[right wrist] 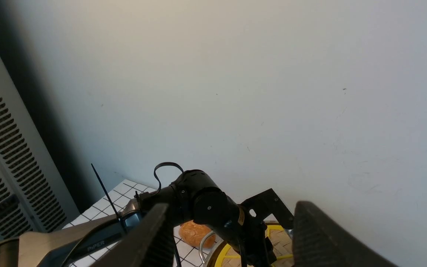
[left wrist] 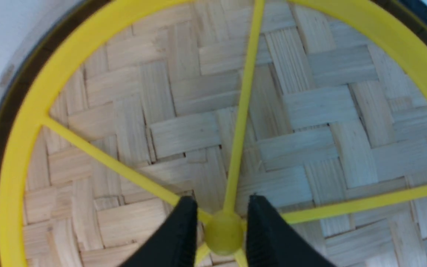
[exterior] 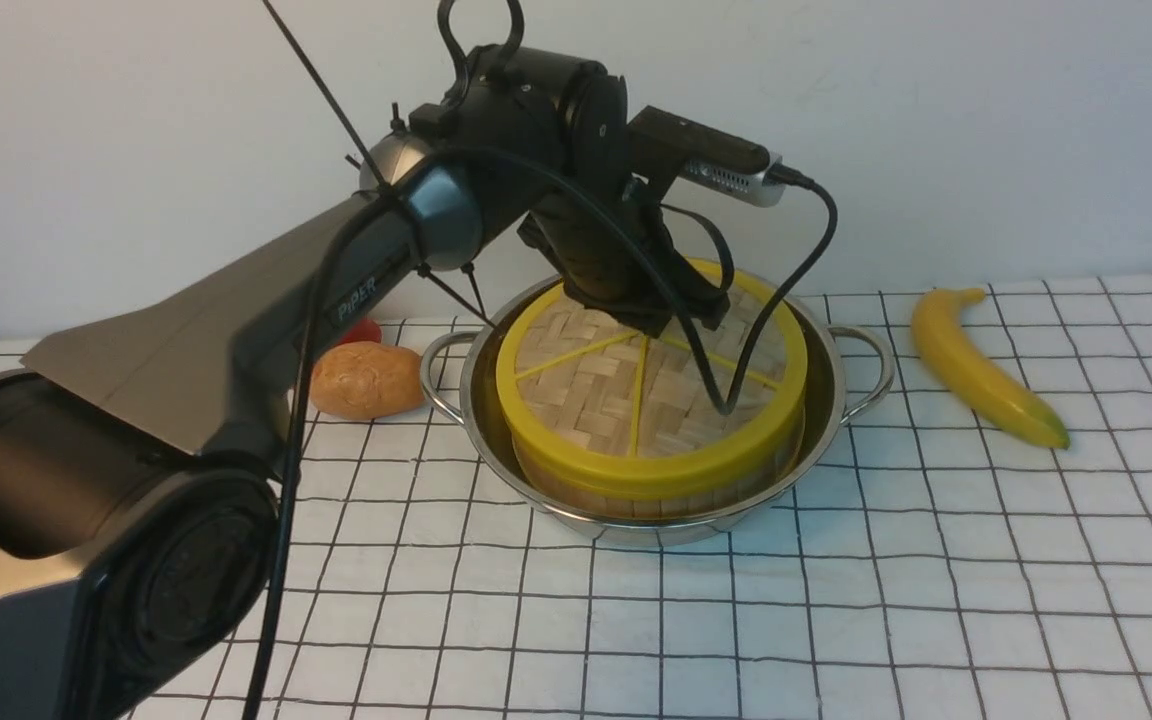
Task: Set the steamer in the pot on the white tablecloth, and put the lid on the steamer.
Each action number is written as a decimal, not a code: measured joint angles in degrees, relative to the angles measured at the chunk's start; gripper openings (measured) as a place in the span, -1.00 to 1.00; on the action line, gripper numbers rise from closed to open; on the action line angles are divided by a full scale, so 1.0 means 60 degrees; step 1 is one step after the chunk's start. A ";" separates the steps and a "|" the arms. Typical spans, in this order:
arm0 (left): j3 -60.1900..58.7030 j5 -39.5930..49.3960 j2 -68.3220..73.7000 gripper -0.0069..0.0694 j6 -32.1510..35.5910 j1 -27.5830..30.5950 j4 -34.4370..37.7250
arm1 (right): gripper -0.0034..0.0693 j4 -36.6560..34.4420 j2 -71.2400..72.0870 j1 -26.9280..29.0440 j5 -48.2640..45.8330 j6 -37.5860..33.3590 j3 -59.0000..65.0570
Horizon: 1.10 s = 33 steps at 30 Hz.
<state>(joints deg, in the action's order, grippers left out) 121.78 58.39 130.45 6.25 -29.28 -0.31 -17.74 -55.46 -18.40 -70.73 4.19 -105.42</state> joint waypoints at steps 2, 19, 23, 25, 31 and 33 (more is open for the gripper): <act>0.0000 -0.0015 0.0000 -0.11 0.0008 0.0000 -0.0012 | 0.27 0.0000 0.0000 0.0000 0.0000 0.0000 0.0000; 0.2553 0.1807 -0.0573 -0.02 0.0008 0.0000 -0.1628 | 0.27 0.0621 0.0000 0.0000 0.0000 -0.0471 0.0000; 0.2701 0.1825 -0.1305 -0.44 0.0031 0.0000 -0.2332 | 0.18 0.1342 0.0168 0.0000 0.0042 -0.0562 0.0269; 0.2701 0.1828 -0.1871 -0.76 0.0031 0.0000 -0.2455 | 0.05 0.1807 0.0558 0.0000 0.0073 -0.0571 0.1043; 0.2628 0.1856 -0.3065 -0.88 -0.0074 0.0000 -0.2320 | -0.30 0.2736 0.2296 0.0000 0.0199 -0.0525 0.4391; 0.2418 0.1859 -0.3755 -0.88 -0.0109 0.0000 -0.2266 | -0.44 0.3082 0.3255 0.0000 0.1075 -0.0405 0.6024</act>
<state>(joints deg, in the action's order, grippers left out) 136.29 69.54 107.92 5.60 -29.28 -13.91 0.75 -35.94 -18.40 -64.28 1.76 -69.28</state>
